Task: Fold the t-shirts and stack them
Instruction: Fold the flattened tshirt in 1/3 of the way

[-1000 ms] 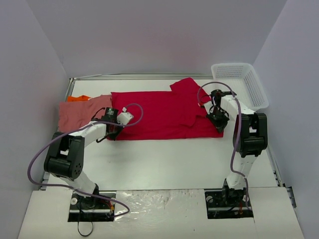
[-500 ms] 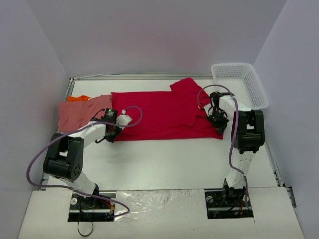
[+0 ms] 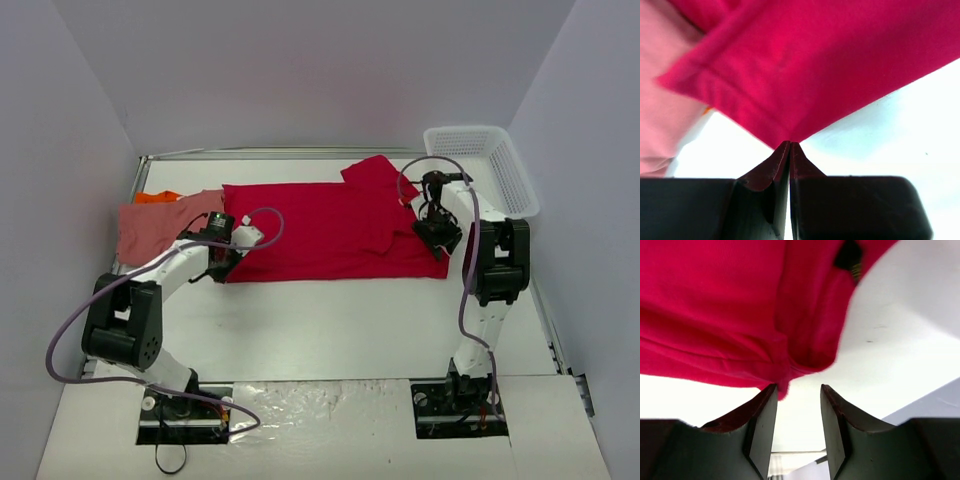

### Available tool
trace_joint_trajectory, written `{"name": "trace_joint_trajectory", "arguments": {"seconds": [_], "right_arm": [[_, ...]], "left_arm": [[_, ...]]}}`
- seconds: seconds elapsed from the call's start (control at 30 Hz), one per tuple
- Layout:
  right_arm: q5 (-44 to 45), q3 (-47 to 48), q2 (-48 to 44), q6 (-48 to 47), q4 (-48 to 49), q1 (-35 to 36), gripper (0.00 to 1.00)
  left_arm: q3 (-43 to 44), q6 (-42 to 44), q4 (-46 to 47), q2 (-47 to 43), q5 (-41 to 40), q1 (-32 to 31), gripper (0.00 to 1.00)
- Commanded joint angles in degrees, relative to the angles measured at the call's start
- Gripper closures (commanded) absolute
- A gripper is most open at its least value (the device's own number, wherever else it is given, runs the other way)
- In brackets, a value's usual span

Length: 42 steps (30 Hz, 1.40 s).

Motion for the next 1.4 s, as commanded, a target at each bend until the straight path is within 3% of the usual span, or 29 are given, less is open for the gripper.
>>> {"name": "trace_joint_trajectory", "arguments": {"seconds": [0.0, 0.17, 0.33, 0.43, 0.53, 1.37], "right_arm": [[-1.4, 6.2, -4.4, -0.1, -7.1, -0.3, 0.63], [-3.7, 13.7, -7.2, -1.3, -9.3, 0.5, 0.60], [-6.5, 14.6, -7.9, -0.9, -5.3, 0.6, 0.58], [-8.5, 12.8, -6.5, -1.4, -3.7, 1.4, 0.75], [-9.2, 10.5, -4.3, -1.9, -3.1, 3.3, 0.82], [-15.3, 7.6, 5.2, -2.4, 0.8, 11.3, 0.83]], "left_arm": [[5.2, 0.4, -4.6, -5.6, -0.2, -0.2, 0.98], [9.6, -1.7, -7.8, -11.3, 2.3, -0.2, 0.98], [13.3, -3.7, -7.6, -13.8, 2.1, -0.1, 0.93], [14.5, -3.8, -7.5, -12.3, -1.0, 0.0, 0.89], [15.1, -3.9, -8.1, -11.3, -3.1, 0.5, 0.89], [10.8, -5.8, -5.7, -15.1, -2.6, 6.4, 0.88]]}}
